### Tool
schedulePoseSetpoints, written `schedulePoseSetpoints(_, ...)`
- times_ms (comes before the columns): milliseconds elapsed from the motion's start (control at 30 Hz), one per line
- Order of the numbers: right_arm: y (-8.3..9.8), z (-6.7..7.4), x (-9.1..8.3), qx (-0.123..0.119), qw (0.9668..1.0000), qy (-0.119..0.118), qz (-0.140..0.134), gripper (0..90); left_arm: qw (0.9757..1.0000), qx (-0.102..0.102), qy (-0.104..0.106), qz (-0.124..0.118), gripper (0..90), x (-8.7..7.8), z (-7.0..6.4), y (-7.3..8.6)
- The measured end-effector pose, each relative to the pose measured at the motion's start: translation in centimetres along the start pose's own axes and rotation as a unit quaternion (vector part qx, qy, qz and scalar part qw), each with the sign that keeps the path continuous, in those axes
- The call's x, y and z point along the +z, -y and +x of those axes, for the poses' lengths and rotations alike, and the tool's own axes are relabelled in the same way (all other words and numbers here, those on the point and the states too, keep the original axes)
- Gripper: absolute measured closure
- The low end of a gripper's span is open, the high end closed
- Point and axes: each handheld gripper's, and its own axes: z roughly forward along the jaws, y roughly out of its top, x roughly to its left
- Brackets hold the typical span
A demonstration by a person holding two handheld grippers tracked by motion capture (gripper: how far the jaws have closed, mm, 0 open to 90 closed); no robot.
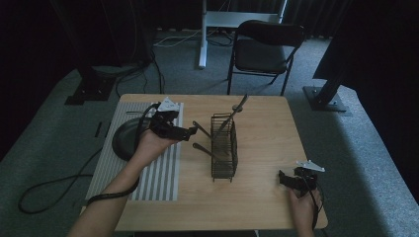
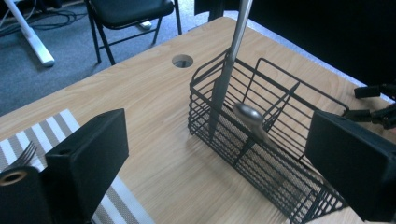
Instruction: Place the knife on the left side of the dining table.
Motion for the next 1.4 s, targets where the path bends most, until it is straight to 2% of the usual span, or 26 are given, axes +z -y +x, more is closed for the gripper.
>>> schedulePoseSetpoints(33, 0.0, 0.0, 0.0, 0.000, 1.0000, 0.000, 0.000, 12.3, 1.0000, 0.000, 0.000, 0.004, 15.1, 0.1, 0.0, -0.1)
schedulePoseSetpoints(133, 0.0, 0.0, 0.0, 0.000, 1.0000, 0.000, 0.000, 12.3, 0.9999, 0.000, 0.001, 0.014, 18.1, 0.7, -0.1, -0.2)
schedulePoseSetpoints(167, 0.0, 0.0, 0.0, 0.000, 1.0000, 0.000, 0.000, 12.3, 0.9999, -0.001, 0.002, 0.016, 25.9, 0.8, -0.1, -0.2)
schedulePoseSetpoints(200, 0.0, 0.0, 0.0, 0.000, 1.0000, 0.000, 0.000, 12.3, 0.9998, -0.002, 0.006, 0.017, 25.9, 1.0, -0.2, -0.2)
schedulePoseSetpoints(233, 0.0, 0.0, 0.0, 0.000, 1.0000, 0.000, 0.000, 12.3, 0.9998, -0.004, 0.008, 0.018, 33.8, 1.2, -0.2, -0.2)
schedulePoseSetpoints(333, 0.0, 0.0, 0.0, 0.000, 1.0000, 0.000, 0.000, 12.2, 0.9997, -0.007, 0.014, 0.018, 42.1, 1.4, -0.3, -0.3)
schedulePoseSetpoints(400, 0.0, 0.0, 0.0, 0.000, 1.0000, 0.000, 0.000, 12.2, 0.9996, -0.009, 0.015, 0.021, 43.6, 1.6, -0.3, -0.3)
schedulePoseSetpoints(433, 0.0, 0.0, 0.0, 0.000, 1.0000, 0.000, 0.000, 12.3, 0.9995, -0.011, 0.018, 0.023, 49.6, 1.7, -0.3, -0.3)
schedulePoseSetpoints(467, 0.0, 0.0, 0.0, 0.000, 1.0000, 0.000, 0.000, 12.3, 0.9995, -0.012, 0.019, 0.021, 49.6, 1.8, -0.3, -0.3)
schedulePoseSetpoints(567, 0.0, 0.0, 0.0, 0.000, 1.0000, 0.000, 0.000, 12.3, 0.9995, -0.010, 0.022, 0.019, 58.4, 1.8, -0.5, -0.3)
schedulePoseSetpoints(700, 0.0, 0.0, 0.0, 0.000, 1.0000, 0.000, 0.000, 12.3, 0.9991, -0.013, 0.037, 0.019, 70.7, 1.9, -0.7, -0.4)
schedulePoseSetpoints(800, 0.0, 0.0, 0.0, 0.000, 1.0000, 0.000, 0.000, 12.3, 0.9990, -0.002, 0.041, 0.018, 70.9, 1.8, -0.9, -0.4)
schedulePoseSetpoints(867, 0.0, 0.0, 0.0, 0.000, 1.0000, 0.000, 0.000, 12.3, 0.9987, -0.004, 0.047, 0.018, 72.0, 1.6, -1.0, -0.4)
schedulePoseSetpoints(933, 0.0, 0.0, 0.0, 0.000, 1.0000, 0.000, 0.000, 12.3, 0.9980, -0.017, 0.059, 0.014, 73.0, 1.5, -1.1, -0.5)
schedulePoseSetpoints(1000, 0.0, 0.0, 0.0, 0.000, 1.0000, 0.000, 0.000, 12.3, 0.9978, -0.016, 0.063, 0.011, 73.8, 1.4, -1.5, -0.6)
schedulePoseSetpoints(1067, 0.0, 0.0, 0.0, 0.000, 1.0000, 0.000, 0.000, 12.3, 0.9965, -0.029, 0.078, 0.003, 75.0, 1.4, -1.8, -0.7)
schedulePoseSetpoints(1200, 0.0, 0.0, 0.0, 0.001, 1.0000, 0.000, 0.000, 12.3, 0.9975, -0.018, 0.068, 0.002, 75.6, 1.4, -2.7, -1.1)
schedulePoseSetpoints(1400, 0.0, 0.0, 0.0, 0.001, 1.0000, 0.000, 0.000, 12.3, 0.9986, -0.015, 0.051, -0.003, 75.8, 1.4, -4.0, -1.5)
